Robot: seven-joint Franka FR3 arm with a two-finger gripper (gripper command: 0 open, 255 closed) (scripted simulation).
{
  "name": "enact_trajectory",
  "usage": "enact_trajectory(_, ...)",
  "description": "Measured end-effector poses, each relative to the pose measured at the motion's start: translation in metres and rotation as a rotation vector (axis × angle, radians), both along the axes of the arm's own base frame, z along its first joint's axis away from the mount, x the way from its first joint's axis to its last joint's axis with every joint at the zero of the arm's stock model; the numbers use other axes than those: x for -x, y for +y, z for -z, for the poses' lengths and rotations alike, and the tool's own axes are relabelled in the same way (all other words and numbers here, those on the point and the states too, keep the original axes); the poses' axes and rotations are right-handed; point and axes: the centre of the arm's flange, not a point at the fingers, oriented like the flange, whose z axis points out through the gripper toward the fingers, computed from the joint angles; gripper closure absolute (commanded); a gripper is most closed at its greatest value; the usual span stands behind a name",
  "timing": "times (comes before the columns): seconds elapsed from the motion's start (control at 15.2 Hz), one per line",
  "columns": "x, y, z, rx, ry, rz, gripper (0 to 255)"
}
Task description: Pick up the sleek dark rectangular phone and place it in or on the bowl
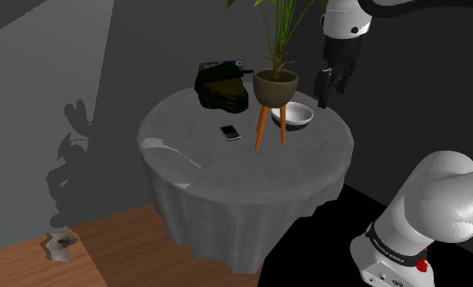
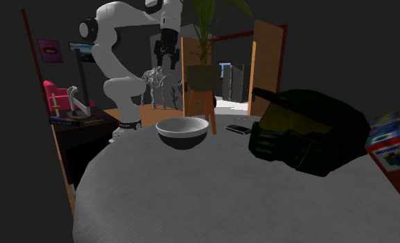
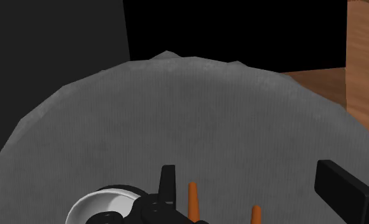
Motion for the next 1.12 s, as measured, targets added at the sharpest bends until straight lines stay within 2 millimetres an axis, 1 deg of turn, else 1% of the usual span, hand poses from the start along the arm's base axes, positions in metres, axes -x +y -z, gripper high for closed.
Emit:
enact_trajectory(0.07,0.000,0.000,0.000,0.000,0.000,0.000,0)
enact_trajectory(0.2,-0.011,-0.001,0.009,-0.007,-0.002,0.006,0)
enact_trajectory(0.4,-0.043,0.002,0.027,-0.023,-0.012,0.019,0)
enact_trajectory(0.46,-0.053,0.000,0.035,-0.029,-0.014,0.024,0)
enact_trajectory(0.66,-0.082,0.006,0.058,-0.047,-0.019,0.038,0)
enact_trajectory(0.73,-0.091,0.004,0.068,-0.053,-0.020,0.043,0)
enact_trajectory(0.79,-0.101,0.007,0.073,-0.059,-0.023,0.048,0)
enact_trajectory(1.12,-0.155,0.003,0.110,-0.089,-0.035,0.073,0)
